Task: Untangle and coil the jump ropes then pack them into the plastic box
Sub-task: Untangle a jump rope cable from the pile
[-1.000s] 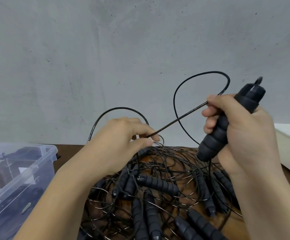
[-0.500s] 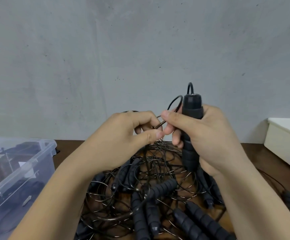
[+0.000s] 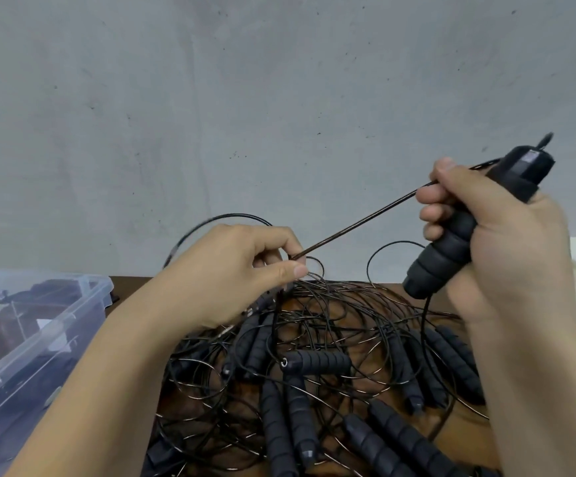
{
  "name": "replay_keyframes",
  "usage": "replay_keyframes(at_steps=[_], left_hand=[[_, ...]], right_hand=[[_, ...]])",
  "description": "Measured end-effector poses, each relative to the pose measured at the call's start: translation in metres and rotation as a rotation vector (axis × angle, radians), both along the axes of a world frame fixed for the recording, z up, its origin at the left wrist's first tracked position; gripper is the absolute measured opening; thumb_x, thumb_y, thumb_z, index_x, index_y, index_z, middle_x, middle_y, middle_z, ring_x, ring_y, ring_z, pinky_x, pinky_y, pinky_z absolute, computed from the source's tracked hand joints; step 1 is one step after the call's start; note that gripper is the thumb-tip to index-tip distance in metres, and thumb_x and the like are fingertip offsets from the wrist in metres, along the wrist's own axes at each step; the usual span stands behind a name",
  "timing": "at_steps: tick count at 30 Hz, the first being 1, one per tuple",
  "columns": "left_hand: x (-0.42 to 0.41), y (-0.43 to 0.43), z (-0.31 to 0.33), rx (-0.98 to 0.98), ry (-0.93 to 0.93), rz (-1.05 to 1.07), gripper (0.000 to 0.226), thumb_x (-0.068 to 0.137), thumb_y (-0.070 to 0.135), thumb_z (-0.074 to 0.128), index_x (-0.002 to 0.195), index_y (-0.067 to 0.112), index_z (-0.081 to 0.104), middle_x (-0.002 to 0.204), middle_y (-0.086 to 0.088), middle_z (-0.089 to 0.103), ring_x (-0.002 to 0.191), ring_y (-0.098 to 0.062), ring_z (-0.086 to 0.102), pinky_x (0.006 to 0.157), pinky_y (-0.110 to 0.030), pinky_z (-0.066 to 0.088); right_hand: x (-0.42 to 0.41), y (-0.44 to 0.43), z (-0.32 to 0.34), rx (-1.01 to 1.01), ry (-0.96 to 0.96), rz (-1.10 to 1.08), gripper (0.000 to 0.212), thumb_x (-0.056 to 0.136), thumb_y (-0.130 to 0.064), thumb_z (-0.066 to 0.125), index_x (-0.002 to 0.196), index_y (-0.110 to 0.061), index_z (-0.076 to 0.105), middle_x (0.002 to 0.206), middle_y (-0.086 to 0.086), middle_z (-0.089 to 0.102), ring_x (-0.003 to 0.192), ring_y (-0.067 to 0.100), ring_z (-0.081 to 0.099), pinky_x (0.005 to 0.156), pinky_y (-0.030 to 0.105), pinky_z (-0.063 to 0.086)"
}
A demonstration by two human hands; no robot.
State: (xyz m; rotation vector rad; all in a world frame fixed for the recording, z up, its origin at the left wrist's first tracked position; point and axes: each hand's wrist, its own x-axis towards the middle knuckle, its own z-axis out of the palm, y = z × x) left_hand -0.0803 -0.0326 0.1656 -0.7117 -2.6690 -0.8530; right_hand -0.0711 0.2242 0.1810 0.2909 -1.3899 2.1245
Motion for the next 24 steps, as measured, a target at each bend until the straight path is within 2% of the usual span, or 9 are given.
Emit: replay_keyframes(at_steps=[4, 6, 8, 10, 12, 15, 17, 21, 24], left_hand=[[-0.006, -0.015, -0.002, -0.042, -0.029, 0.05, 0.013, 0.095, 0.055, 0.065, 0.094, 0.044, 0.071, 0.086, 0.011, 0.069, 0.083, -0.011, 0.065, 0.085, -0.042, 0.055], [-0.007, -0.017, -0.003, -0.031, 0.01, 0.073, 0.01, 0.095, 0.052, 0.066, 0.093, 0.045, 0.072, 0.087, 0.012, 0.07, 0.086, -0.011, 0.066, 0.087, -0.044, 0.055], [-0.007, -0.014, -0.003, 0.049, 0.042, 0.061, 0.009, 0.096, 0.048, 0.067, 0.093, 0.043, 0.075, 0.09, 0.012, 0.072, 0.087, -0.01, 0.066, 0.083, -0.039, 0.054], [-0.005, -0.01, -0.001, 0.146, 0.027, 0.002, 0.011, 0.098, 0.043, 0.068, 0.097, 0.042, 0.078, 0.095, 0.018, 0.074, 0.087, -0.002, 0.065, 0.076, -0.024, 0.047], [-0.003, -0.004, 0.0, 0.205, -0.014, -0.07, 0.013, 0.099, 0.041, 0.067, 0.103, 0.04, 0.079, 0.089, 0.022, 0.073, 0.079, 0.001, 0.062, 0.073, -0.016, 0.044], [0.0, 0.002, -0.002, 0.245, -0.036, -0.177, 0.018, 0.099, 0.045, 0.067, 0.109, 0.035, 0.078, 0.088, 0.0, 0.072, 0.085, -0.029, 0.062, 0.079, -0.043, 0.052], [0.001, 0.004, -0.004, 0.262, -0.04, -0.203, 0.016, 0.099, 0.044, 0.069, 0.106, 0.033, 0.077, 0.087, -0.004, 0.071, 0.086, -0.034, 0.062, 0.082, -0.053, 0.053], [0.003, 0.009, -0.004, 0.29, -0.07, -0.228, 0.017, 0.096, 0.038, 0.071, 0.113, 0.036, 0.074, 0.092, -0.002, 0.076, 0.089, -0.025, 0.072, 0.089, -0.041, 0.056], [0.0, 0.012, -0.006, 0.392, -0.105, -0.232, 0.03, 0.098, 0.03, 0.071, 0.126, 0.031, 0.058, 0.095, -0.003, 0.075, 0.089, -0.026, 0.076, 0.09, -0.046, 0.058]], right_hand=[[-0.001, 0.004, 0.001, -0.03, 0.001, -0.018, 0.012, 0.099, -0.018, 0.074, 0.096, -0.008, 0.067, 0.075, 0.003, 0.073, 0.063, 0.012, 0.063, 0.056, 0.022, 0.047], [-0.003, 0.002, 0.0, -0.01, -0.019, 0.006, 0.016, 0.099, -0.022, 0.075, 0.1, -0.008, 0.068, 0.079, 0.004, 0.075, 0.062, 0.012, 0.063, 0.054, 0.022, 0.047], [-0.005, -0.001, -0.001, 0.049, -0.062, 0.064, 0.026, 0.097, -0.028, 0.076, 0.108, -0.006, 0.069, 0.084, 0.007, 0.077, 0.059, 0.012, 0.06, 0.051, 0.022, 0.046], [-0.006, -0.008, -0.003, 0.164, -0.131, 0.159, 0.04, 0.091, -0.032, 0.079, 0.116, -0.002, 0.07, 0.087, 0.009, 0.079, 0.055, 0.012, 0.058, 0.049, 0.021, 0.046], [-0.007, -0.017, -0.01, 0.32, -0.198, 0.259, 0.045, 0.086, -0.034, 0.082, 0.116, -0.003, 0.07, 0.091, 0.011, 0.08, 0.052, 0.013, 0.057, 0.047, 0.021, 0.045], [-0.007, -0.034, -0.021, 0.464, -0.206, 0.314, 0.029, 0.09, -0.028, 0.081, 0.105, -0.006, 0.07, 0.088, 0.012, 0.079, 0.053, 0.015, 0.059, 0.048, 0.024, 0.047], [-0.008, -0.038, -0.023, 0.437, -0.193, 0.317, 0.021, 0.093, -0.025, 0.08, 0.1, -0.008, 0.07, 0.083, 0.011, 0.076, 0.052, 0.017, 0.058, 0.048, 0.026, 0.046], [-0.01, -0.037, -0.023, 0.407, -0.181, 0.329, 0.016, 0.093, -0.022, 0.08, 0.093, -0.012, 0.068, 0.077, 0.008, 0.072, 0.052, 0.016, 0.056, 0.048, 0.027, 0.045], [-0.01, -0.035, -0.021, 0.329, -0.161, 0.279, 0.014, 0.095, -0.015, 0.078, 0.096, -0.008, 0.066, 0.079, 0.01, 0.074, 0.054, 0.017, 0.058, 0.048, 0.026, 0.046]])
